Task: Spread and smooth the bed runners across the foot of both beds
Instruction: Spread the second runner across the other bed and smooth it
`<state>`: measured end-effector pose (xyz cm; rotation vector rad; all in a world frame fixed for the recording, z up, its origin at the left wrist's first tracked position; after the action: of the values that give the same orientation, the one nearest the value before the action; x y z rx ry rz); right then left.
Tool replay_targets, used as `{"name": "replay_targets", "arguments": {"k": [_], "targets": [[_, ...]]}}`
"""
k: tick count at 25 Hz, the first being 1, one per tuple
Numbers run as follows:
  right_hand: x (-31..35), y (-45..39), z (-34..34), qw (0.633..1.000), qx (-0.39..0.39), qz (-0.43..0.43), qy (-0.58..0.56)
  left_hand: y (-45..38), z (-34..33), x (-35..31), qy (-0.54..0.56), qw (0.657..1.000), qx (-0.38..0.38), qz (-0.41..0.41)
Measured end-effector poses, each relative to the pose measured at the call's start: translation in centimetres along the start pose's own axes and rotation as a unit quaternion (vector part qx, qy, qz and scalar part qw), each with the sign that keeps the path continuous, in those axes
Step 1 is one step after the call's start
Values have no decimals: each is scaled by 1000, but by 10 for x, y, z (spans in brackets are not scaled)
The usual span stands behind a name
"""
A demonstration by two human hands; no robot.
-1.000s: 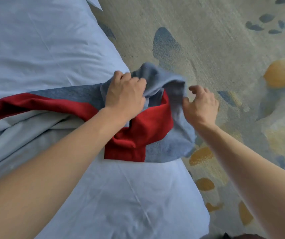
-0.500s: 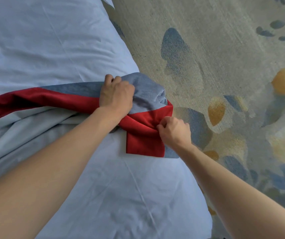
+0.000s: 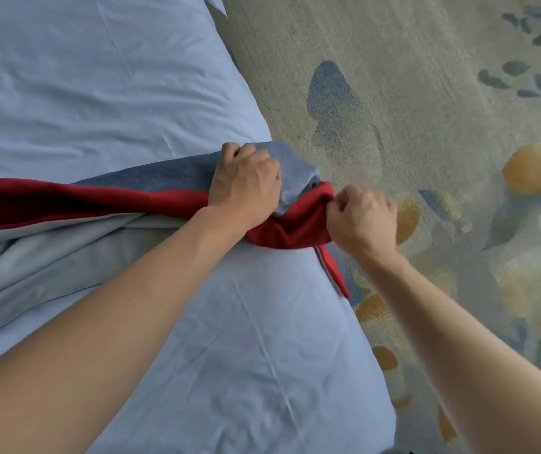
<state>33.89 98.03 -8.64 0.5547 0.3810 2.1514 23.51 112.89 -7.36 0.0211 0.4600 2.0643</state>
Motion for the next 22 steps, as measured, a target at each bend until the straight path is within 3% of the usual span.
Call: {"name": "replay_targets", "arguments": {"k": [3, 5, 7, 10, 12, 16, 22], "targets": [[28, 25, -32, 993, 37, 93, 69, 19, 5, -7, 57, 994, -29, -90], [61, 43, -45, 978, 35, 201, 47, 41, 3, -10, 42, 990, -49, -128], [85, 59, -64, 962, 63, 256, 67, 65, -11, -2, -3, 990, -42, -136], [94, 62, -83, 962, 76, 230, 127, 81, -32, 45, -54, 998, 10, -43], [103, 62, -71, 966, 22, 235, 106, 87, -29, 65, -43, 999, 3, -1], [129, 73, -32, 959, -99, 266, 17, 112, -21, 42, -11, 997, -55, -49], [208, 104, -54, 941, -60, 330, 40, 181, -59, 15, 7, 998, -50, -44]]}}
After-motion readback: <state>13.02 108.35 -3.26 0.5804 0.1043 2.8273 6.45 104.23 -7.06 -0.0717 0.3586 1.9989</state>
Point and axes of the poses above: each hand's wrist, its own y-axis away from the middle knuckle, its own z-axis out of the back of the hand, x = y × z, the point moved 10 cm from there along -y, towards the middle knuckle, and after that the axes turned 15 degrees about x, right-handed, at the moved point
